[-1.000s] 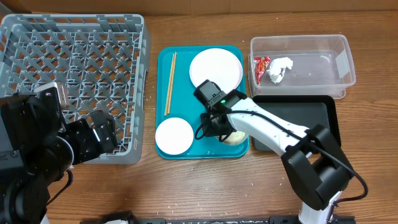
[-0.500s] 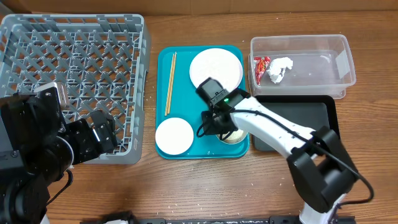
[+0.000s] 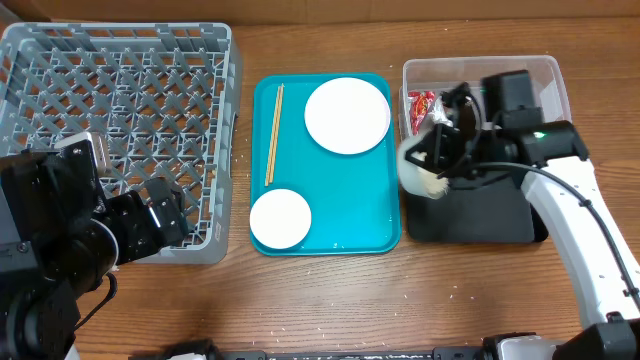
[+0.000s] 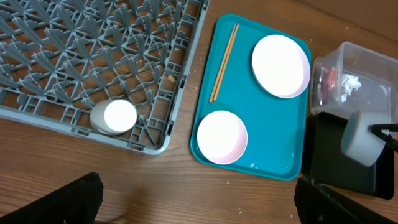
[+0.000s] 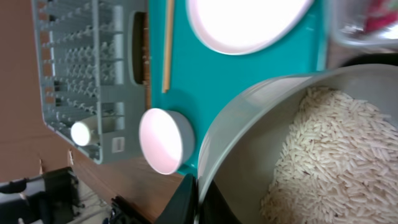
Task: Sort waste into correct bins and load items into the dishwasher
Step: 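Grasp the grey rice bowl with the right gripper and tip rice onto black tray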
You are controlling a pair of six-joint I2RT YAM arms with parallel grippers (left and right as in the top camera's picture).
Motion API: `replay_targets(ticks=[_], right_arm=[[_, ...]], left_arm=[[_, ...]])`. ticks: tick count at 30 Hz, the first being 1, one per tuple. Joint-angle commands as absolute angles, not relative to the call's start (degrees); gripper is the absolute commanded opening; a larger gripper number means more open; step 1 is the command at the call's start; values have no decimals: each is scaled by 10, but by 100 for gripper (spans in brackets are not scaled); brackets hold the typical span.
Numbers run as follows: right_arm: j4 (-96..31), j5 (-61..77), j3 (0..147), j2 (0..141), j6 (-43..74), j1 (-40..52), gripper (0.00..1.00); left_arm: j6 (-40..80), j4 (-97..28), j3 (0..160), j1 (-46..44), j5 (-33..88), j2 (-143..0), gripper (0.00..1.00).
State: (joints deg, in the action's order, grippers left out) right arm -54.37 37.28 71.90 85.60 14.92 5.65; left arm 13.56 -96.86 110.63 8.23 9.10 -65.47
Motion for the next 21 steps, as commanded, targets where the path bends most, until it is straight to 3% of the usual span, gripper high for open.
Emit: replay_targets(ticks=[1,7,13,16,18,20,21], right_arm=[[-498,516,628,860,92,-27,4],[-324,839,482,888,10,-178,4],[-328,856,471,891,10,-263,4],[-322,827,471,895,1,-265,4],[-340,900,471,897,-11,-265,4],[-343,831,471,900,3,-263,4],[-352,900,471,900,2,-263,4]], left_arm=[[144,-968,1111,81,84,-652,100],[144,-968,1111,81,84,-652,100],[144,-968,1111,81,84,-652,100],[144,-968,1111,81,84,-652,100],[144,-968,1111,81,84,-652,100],[144,-968,1111,81,84,-652,100],[144,-968,1111,81,84,-652,100]])
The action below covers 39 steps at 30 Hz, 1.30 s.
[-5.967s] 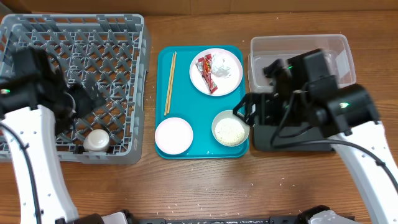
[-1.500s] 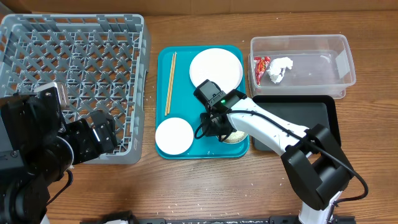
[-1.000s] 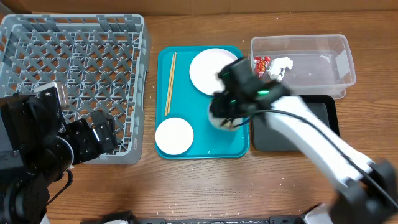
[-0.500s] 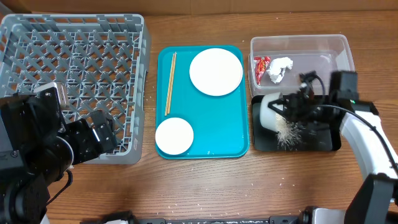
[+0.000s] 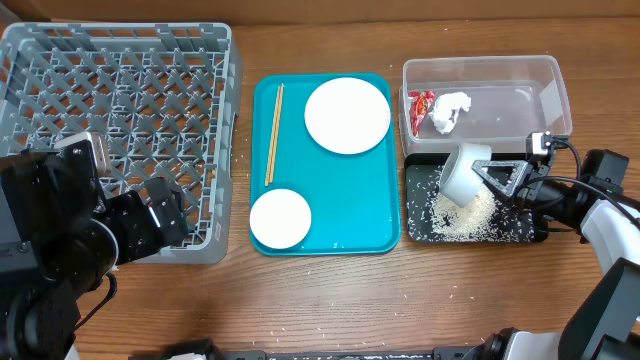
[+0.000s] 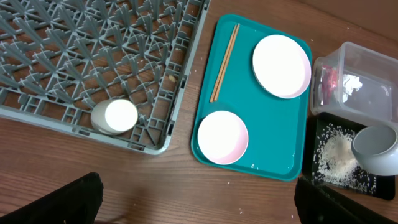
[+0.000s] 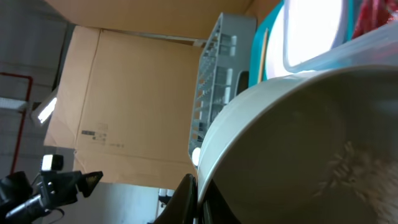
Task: Sort waste into correct bins and load items into the dishwasher
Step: 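Grasp the grey rice bowl with the right gripper and tip rice onto black tray, then set the empty grey bowl back on the teal tray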
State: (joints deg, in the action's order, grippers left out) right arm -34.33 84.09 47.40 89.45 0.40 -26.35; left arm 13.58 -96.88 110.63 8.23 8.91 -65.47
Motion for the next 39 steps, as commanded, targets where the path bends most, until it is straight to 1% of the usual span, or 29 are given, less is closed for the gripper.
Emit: replay_targets(ticks=[1,3,4,5,7,8,9,11,13,14,15,16,18,19,20,21,22,23,25,27,28,30,31,32,33,34,36,37,39], right_arm=[[-362,898,473,898,-17,-261,4],[-342,831,473,900,-4,-261,4],[-339,885,473,900,6,-261,4],[-358,900,476,898,6,-258,4],[-347,863,476,894,-28,-250,4],[-336,830,476,896,-1,-250,4],[-333,835,476,898,27,-250,4],[-339,900,477,896,12,-242,4],[-331,859,477,895,17,-237,4],[-322,832,477,896,53,-238,4],[-320,842,477,896,60,-238,4],[-319,863,477,894,41,-227,4],[-316,837,477,893,44,-224,4],[-316,900,477,892,40,-220,4],[-331,894,479,877,9,-205,4],[-327,841,480,867,4,-199,4],[-306,783,480,867,76,-197,4],[-293,790,480,867,105,-195,4],[-289,830,490,855,107,-182,4],[-304,816,506,828,107,-156,4],[-312,789,516,806,108,-133,4],[-341,671,540,753,108,-63,4],[-363,551,553,719,108,3,4],[-367,474,555,704,117,50,4],[-370,351,555,692,147,127,4],[-372,286,555,692,159,172,4],[-369,79,555,720,199,307,4],[-352,7,555,750,202,366,4],[-319,-47,555,802,202,421,4]], left_arm=[[144,-968,1111,81,84,-652,100],[144,-968,1111,81,84,-652,100],[144,-968,1111,81,84,-652,100],[144,-968,1111,81,84,-652,100],[144,-968,1111,81,84,-652,100],[144,-968,1111,81,84,-652,100],[144,-968,1111,81,84,-652,100],[144,-968,1111,81,84,-652,100],[144,-968,1111,81,84,-652,100],[144,-968,1111,81,84,-652,100],[144,-968,1111,81,84,-652,100],[144,-968,1111,81,84,-652,100],[144,-968,1111,81,84,-652,100],[144,-968,1111,81,84,-652,100],[144,-968,1111,81,84,-652,100],[144,-968,1111,81,84,-652,100],[144,-968,1111,81,84,-652,100],[144,-968,1111,81,84,-652,100],[144,-968,1111,81,84,-652,100],[144,-968,1111,81,84,-652,100],[144,-968,1111,81,84,-652,100],[144,-968,1111,81,84,-652,100],[144,-968,1111,81,84,-652,100],[144,-968,1111,81,84,-652,100],[144,-968,1111,81,84,-652,100],[144,-968,1111,81,84,-652,100],[144,-968,1111,81,84,-652,100],[144,-968,1111,81,84,-652,100],[144,-968,1111,81,84,-652,100]])
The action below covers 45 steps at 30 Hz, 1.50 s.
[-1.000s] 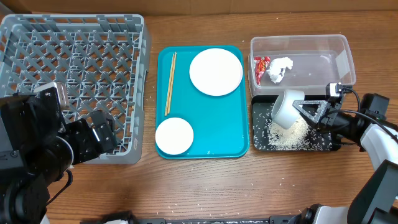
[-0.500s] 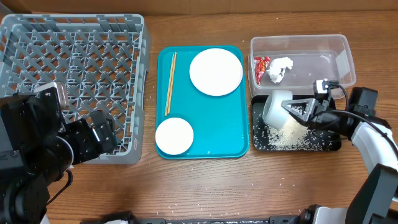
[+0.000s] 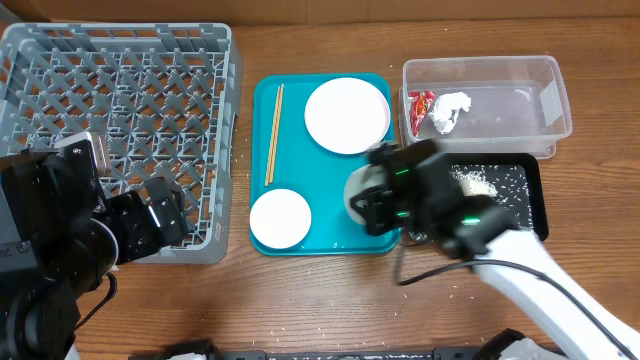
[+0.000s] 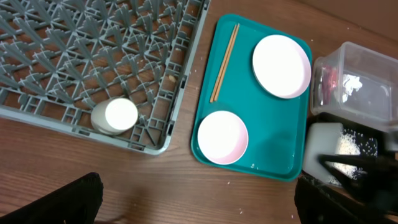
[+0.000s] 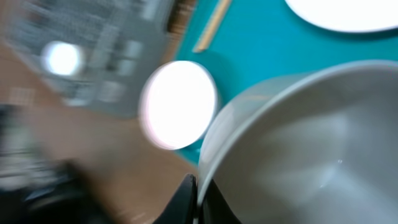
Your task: Sort waste into correct bins and load items into the dishwasher
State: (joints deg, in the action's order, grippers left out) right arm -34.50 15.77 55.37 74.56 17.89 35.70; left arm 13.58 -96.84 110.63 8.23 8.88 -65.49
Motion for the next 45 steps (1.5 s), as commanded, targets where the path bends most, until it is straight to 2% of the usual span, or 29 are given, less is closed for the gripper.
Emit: replay_targets(ticks=[1,5,6,7,8,10,14,19,20,24,27,30,32,35,37,41,45], right_arm=[[-303,-60,555,825,197,436,4],[-244,-77,556,916,156,452,4],[-243,-77,556,919,154,452,22],[-251,-77,563,914,148,454,52],[-256,-76,568,912,148,454,57],[-311,-75,610,896,148,454,72],[-414,-75,702,862,148,453,76],[-467,-62,789,793,149,454,86],[-466,-44,802,774,150,454,100],[-421,105,815,700,148,454,100],[-522,40,816,670,131,446,100],[-547,21,818,609,131,399,100],[-575,6,818,524,80,354,100],[-606,-67,802,449,57,318,100],[-589,-79,760,411,57,274,100],[-474,-64,610,315,60,161,100],[-360,-31,399,182,60,62,100]], left_arm=[[144,-968,1111,81,84,-652,100],[144,-968,1111,81,84,-652,100],[144,-968,1111,81,84,-652,100],[144,-966,1111,81,86,-652,100],[144,-965,1111,81,87,-652,100],[144,-960,1111,81,86,-652,100],[144,-955,1111,81,86,-652,100],[150,-956,1111,81,89,-652,100],[150,-956,1111,81,89,-652,100],[150,-956,1111,81,89,-652,100],[150,-956,1111,81,89,-652,100],[150,-956,1111,81,89,-652,100],[150,-956,1111,81,89,-652,100],[150,-956,1111,81,89,-652,100],[150,-956,1111,81,89,-652,100],[150,-956,1111,81,89,-652,100],[150,-956,1111,81,89,-652,100]])
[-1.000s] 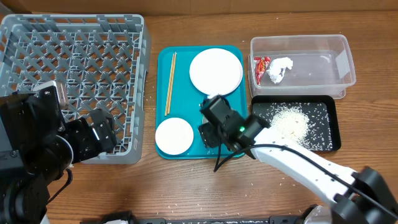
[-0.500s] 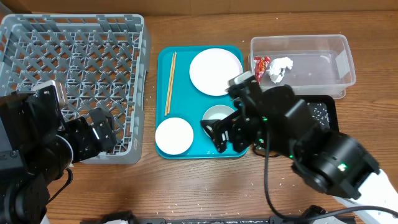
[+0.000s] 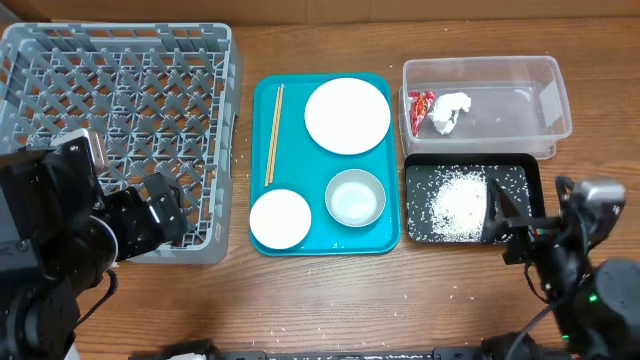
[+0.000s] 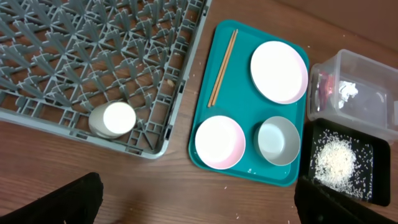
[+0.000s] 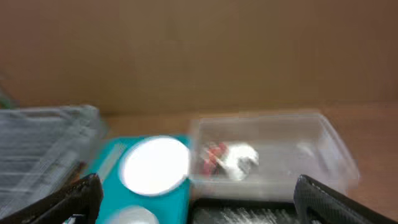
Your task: Sort waste into correct bins and load items into the dishwasher
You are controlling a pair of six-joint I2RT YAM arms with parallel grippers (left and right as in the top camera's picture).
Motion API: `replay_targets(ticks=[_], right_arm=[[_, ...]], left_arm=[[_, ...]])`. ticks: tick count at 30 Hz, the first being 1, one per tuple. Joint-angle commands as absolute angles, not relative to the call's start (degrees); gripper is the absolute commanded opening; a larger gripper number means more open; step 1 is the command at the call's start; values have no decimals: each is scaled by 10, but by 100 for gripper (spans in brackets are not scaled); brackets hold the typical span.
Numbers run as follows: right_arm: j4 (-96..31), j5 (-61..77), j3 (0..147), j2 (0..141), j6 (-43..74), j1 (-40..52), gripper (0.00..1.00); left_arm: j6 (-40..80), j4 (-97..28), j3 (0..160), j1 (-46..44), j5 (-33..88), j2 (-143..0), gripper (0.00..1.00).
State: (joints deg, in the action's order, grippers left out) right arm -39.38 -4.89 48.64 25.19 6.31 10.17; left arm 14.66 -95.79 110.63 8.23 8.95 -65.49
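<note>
An empty grey bowl (image 3: 355, 197) sits upright on the teal tray (image 3: 300, 150), next to a pink-white bowl (image 3: 280, 219), a white plate (image 3: 347, 115) and chopsticks (image 3: 274, 133). Rice (image 3: 458, 203) lies in the black bin (image 3: 415, 230). A red wrapper (image 3: 421, 105) and a crumpled tissue (image 3: 450, 108) lie in the clear bin (image 3: 520, 100). My right gripper (image 5: 199, 208) is open and empty, at the table's front right, behind the black bin. My left gripper (image 4: 199, 199) is open, high over the table's front left. A white cup (image 4: 112, 119) stands in the grey dish rack (image 3: 120, 90).
A few rice grains are scattered on the wood in front of the tray and black bin. The left arm covers the rack's front left corner in the overhead view. A cardboard wall stands behind the table in the right wrist view.
The grey bowl, then held by my right gripper above the tray, now sits on the tray's front right. My right gripper has let go and stands open at the front right.
My right gripper held the grey bowl full of rice at the black bin. Then the bowl was tipped and rice lay in the bin. Then the emptied bowl was over the tray. Now it rests there, released. The left arm stayed put throughout.
</note>
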Motion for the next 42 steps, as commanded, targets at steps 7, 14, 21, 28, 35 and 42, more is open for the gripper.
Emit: replay_targets(ticks=[7,14,21,28,35,42], right_arm=[[-204,-29,165,43,60,21,100],[1,-28,4,2,59,18,100],[-45,-28,4,2,59,18,100],[-46,-27,5,3,59,18,100],[-46,-27,5,3,59,19,100],[-46,-27,5,3,59,19,100]], left_arm=[[150,-956,1111,81,89,-652,100],[150,-956,1111,81,89,-652,100],[150,-956,1111,81,89,-652,100],[150,-956,1111,81,89,-652,100],[202,-924,1111,80,159,-653,100],[202,-869,1107,-98,62,-834,100]])
